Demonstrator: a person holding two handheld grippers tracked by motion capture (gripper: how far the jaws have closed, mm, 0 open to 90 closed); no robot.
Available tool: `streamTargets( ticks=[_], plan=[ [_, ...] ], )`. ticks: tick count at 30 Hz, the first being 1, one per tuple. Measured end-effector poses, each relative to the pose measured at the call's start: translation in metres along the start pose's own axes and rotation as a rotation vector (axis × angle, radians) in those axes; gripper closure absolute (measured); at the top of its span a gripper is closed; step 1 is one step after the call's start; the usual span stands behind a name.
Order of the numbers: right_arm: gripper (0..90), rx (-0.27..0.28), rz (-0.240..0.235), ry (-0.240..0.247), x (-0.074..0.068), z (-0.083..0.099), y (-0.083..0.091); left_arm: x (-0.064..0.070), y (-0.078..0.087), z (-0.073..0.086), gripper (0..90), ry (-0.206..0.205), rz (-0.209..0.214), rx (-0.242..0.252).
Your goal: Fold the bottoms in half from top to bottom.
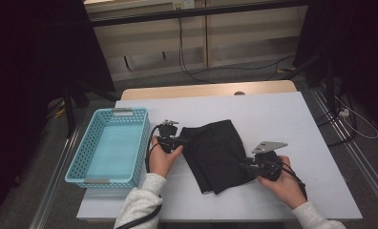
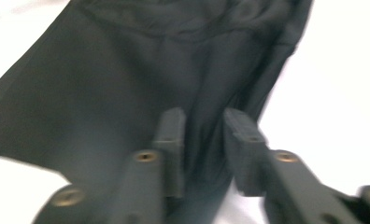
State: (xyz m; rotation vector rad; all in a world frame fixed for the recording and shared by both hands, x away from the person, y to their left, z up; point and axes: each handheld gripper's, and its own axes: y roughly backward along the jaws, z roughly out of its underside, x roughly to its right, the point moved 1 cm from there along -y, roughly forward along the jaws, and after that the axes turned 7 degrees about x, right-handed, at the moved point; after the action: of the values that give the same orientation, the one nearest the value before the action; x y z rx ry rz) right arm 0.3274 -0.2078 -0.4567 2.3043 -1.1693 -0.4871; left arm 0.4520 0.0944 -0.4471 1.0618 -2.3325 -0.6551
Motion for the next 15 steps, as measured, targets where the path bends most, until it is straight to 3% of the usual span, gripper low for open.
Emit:
streamTargets(
  ticks=[3,9,12,15],
  plan=[
    [46.6,0.027,0.024,-0.020,0.001,-0.001,0.002,0.001,0.003,-0.002,46.2,-0.014,-0.005,-0.006],
    [40.0,0.067,0.085,-0.049,0.000,-0.003,0.001,-0.003,0.008,0.000,29.8,-0.058,-0.059,0.005],
    [38.3,0.037,0.082,-0.072,0.003,0.001,-0.004,-0.006,0.008,0.001,25.6,-0.060,-0.068,-0.005],
    [35.7,0.013,0.089,-0.063,0.001,0.009,-0.010,-0.007,0.008,0.002,23.2,-0.063,-0.069,-0.009]
  ],
)
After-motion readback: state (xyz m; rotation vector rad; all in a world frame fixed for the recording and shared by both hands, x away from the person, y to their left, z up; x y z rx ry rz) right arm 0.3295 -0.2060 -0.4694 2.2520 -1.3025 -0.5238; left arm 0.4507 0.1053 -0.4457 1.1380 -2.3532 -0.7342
